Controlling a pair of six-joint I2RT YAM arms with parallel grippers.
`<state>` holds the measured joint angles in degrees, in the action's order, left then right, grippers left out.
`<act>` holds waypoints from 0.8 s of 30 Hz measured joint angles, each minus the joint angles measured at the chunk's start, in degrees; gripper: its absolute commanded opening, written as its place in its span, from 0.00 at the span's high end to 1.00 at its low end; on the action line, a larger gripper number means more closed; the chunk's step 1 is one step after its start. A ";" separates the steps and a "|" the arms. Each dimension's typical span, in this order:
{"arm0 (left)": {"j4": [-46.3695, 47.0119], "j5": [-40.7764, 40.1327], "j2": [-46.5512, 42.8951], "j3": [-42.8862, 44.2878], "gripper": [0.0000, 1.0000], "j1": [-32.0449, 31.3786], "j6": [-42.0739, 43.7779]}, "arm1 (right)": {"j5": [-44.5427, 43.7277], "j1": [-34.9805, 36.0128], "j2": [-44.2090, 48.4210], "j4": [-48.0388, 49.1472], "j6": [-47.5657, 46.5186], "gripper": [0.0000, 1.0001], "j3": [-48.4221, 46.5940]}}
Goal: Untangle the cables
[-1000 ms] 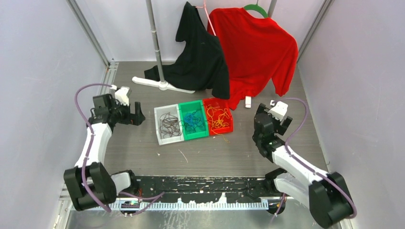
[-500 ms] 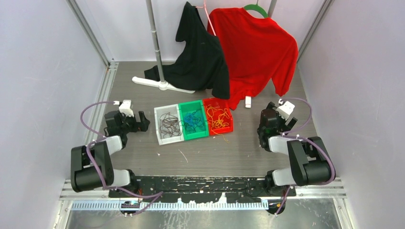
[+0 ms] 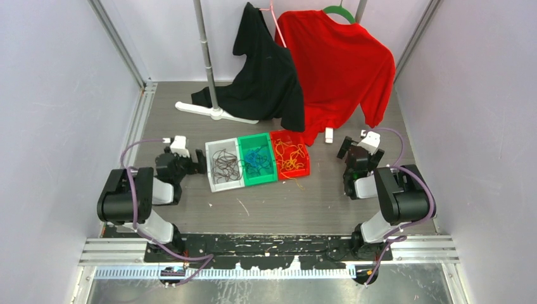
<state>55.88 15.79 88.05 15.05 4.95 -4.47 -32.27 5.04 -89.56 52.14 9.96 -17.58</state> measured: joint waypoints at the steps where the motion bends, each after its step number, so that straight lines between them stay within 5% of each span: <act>1: 0.57 -0.72 1.90 -0.68 0.01 -1.25 0.61 | 0.87 -0.02 -0.09 0.22 -0.24 0.00 -0.02; 6: -2.86 -2.56 1.60 2.86 0.09 -3.87 3.15 | 3.15 -1.40 -0.09 0.33 -0.37 0.00 -0.20; 8: -3.39 -2.86 1.40 4.50 0.00 -4.11 3.52 | 3.76 -1.60 -0.09 0.37 -0.44 0.00 -0.20; 24: -4.04 -3.82 1.38 4.74 0.01 -4.15 3.91 | 5.77 -1.68 -0.09 1.01 -0.90 0.00 -0.20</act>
<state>51.83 11.97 89.43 19.79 0.80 -0.56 -26.50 3.36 -89.65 53.15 9.06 -17.78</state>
